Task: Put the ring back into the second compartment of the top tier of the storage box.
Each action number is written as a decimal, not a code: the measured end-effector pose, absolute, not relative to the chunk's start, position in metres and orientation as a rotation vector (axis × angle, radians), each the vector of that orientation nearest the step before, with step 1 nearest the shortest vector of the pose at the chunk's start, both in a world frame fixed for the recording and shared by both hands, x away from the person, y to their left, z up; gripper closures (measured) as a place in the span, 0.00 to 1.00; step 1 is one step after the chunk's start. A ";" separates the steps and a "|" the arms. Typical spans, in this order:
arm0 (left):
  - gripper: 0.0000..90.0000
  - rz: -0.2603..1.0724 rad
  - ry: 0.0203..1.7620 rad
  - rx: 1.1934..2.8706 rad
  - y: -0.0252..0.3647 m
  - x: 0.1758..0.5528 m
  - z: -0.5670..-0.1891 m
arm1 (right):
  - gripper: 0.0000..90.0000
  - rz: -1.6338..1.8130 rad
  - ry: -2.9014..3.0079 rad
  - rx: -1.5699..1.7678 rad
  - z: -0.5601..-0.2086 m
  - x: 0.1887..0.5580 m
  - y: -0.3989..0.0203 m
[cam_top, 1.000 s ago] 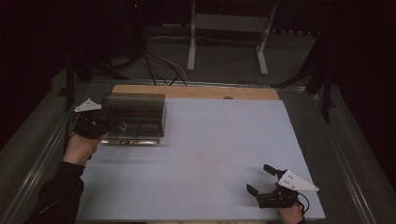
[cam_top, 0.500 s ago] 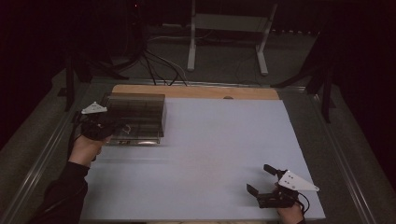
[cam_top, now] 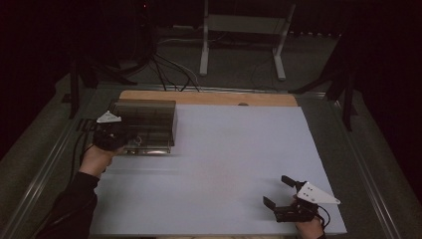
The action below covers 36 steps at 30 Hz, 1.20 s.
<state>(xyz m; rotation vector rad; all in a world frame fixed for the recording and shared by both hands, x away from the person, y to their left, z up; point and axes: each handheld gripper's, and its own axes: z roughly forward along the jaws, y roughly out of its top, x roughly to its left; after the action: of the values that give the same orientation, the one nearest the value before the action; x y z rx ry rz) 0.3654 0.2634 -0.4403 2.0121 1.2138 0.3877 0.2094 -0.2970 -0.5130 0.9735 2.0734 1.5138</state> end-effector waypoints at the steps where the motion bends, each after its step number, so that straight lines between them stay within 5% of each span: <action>1: 0.99 0.389 1.215 2.019 0.262 0.366 -0.441 | 0.00 1.514 2.073 0.975 -0.513 0.209 -0.297; 9: 0.98 0.415 1.228 2.021 0.261 0.366 -0.440 | 0.00 1.511 2.075 0.974 -0.513 0.209 -0.297; 20: 0.54 0.473 1.219 1.999 0.254 0.359 -0.426 | 0.00 1.511 2.076 0.972 -0.513 0.209 -0.297; 36: 0.25 0.445 1.133 1.947 0.234 0.352 -0.399 | 0.00 1.523 2.072 0.979 -0.514 0.209 -0.299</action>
<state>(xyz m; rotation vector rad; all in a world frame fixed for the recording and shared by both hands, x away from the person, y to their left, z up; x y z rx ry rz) 0.3523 0.2344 -0.3991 1.9468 1.1328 0.4453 0.2094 -0.2993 -0.5141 0.9787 2.0721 1.5233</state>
